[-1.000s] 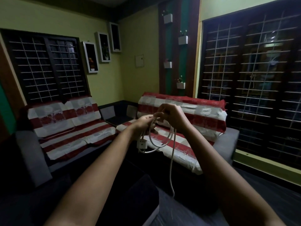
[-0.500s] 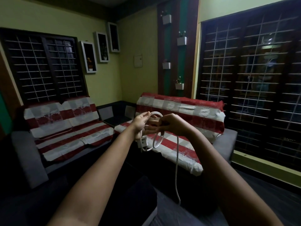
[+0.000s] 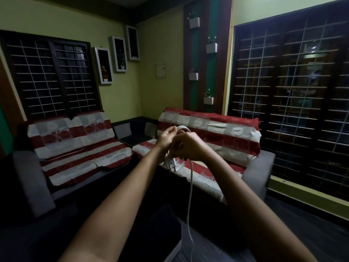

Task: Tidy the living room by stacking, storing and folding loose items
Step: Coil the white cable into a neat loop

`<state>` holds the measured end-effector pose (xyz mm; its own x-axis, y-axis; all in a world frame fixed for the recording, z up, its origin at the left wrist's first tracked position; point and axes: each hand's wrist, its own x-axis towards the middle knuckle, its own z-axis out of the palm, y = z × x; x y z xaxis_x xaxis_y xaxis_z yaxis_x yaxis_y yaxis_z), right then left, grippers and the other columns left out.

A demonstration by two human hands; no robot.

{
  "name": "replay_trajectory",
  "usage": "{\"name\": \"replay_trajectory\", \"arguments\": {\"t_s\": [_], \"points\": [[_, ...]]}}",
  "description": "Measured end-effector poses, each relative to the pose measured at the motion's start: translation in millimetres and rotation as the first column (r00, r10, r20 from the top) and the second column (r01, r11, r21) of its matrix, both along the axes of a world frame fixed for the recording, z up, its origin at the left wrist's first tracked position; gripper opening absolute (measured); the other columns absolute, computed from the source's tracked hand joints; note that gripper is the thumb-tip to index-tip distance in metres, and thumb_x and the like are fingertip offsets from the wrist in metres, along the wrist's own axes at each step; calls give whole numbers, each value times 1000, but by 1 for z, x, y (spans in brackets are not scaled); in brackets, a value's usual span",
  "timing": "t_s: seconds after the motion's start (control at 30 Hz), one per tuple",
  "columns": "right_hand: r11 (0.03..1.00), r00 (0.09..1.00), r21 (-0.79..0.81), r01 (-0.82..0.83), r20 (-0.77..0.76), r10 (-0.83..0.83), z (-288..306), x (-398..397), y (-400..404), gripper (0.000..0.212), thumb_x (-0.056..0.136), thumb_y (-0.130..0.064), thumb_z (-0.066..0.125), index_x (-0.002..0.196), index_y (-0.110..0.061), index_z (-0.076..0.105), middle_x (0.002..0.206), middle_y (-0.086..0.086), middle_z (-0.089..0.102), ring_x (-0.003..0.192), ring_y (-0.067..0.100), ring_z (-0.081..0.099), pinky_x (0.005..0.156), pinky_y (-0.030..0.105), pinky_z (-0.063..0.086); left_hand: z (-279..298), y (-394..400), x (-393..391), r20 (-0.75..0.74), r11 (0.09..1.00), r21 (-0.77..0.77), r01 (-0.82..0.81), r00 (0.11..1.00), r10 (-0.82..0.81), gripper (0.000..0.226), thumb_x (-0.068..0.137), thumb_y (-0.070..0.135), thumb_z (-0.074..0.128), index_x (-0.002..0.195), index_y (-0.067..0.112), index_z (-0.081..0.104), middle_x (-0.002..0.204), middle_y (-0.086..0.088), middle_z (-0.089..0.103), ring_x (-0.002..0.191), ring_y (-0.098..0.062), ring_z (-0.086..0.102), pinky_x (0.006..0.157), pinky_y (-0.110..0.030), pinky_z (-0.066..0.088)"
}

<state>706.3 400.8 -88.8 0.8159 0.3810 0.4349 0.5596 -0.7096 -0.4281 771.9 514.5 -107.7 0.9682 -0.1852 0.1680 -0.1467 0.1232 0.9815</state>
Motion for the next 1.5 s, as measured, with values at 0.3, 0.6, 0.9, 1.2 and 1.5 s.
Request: {"name": "replay_trajectory", "arguments": {"t_s": [0.3,0.6,0.9,1.2,1.5], "points": [[963,995,255,94,4,-98,-2,1,-18,37,66,-17,86,83,-7,54,86,9,63,64,24,68,54,31,58,14,3,-20,-29,885,410,219,973,-228,26,101,15,35,84,15,55,58,-7,55,35,-7,37,34,-16,26],[699,896,714,-48,-279,347,-40,-8,-31,22,86,-16,68,102,-10,53,76,2,57,60,12,49,55,24,42,32,16,-12,-16,984,22,179,984,-179,32,104,25,36,94,9,61,34,4,35,22,-4,28,28,-10,22],[900,973,436,14,-214,88,-17,-16,-56,16,98,-16,48,95,-16,63,71,1,49,55,6,40,49,15,33,46,49,-9,-77,948,170,270,962,-261,28,103,28,38,101,10,60,53,-1,55,36,-5,45,33,-14,34],[873,972,439,211,-186,-142,31,-6,-66,13,89,-24,63,96,-17,73,86,-1,71,71,12,62,62,20,50,51,39,-34,-221,861,2,509,840,-496,44,102,36,30,98,3,59,46,3,47,31,-1,36,29,-11,27],[549,927,832,73,-260,270,-31,-8,-63,36,93,-44,49,84,-11,61,60,-2,48,48,9,36,44,20,34,69,14,-45,3,844,-174,507,858,-514,52,103,37,28,93,3,67,36,10,26,25,0,22,31,-15,13]]}}
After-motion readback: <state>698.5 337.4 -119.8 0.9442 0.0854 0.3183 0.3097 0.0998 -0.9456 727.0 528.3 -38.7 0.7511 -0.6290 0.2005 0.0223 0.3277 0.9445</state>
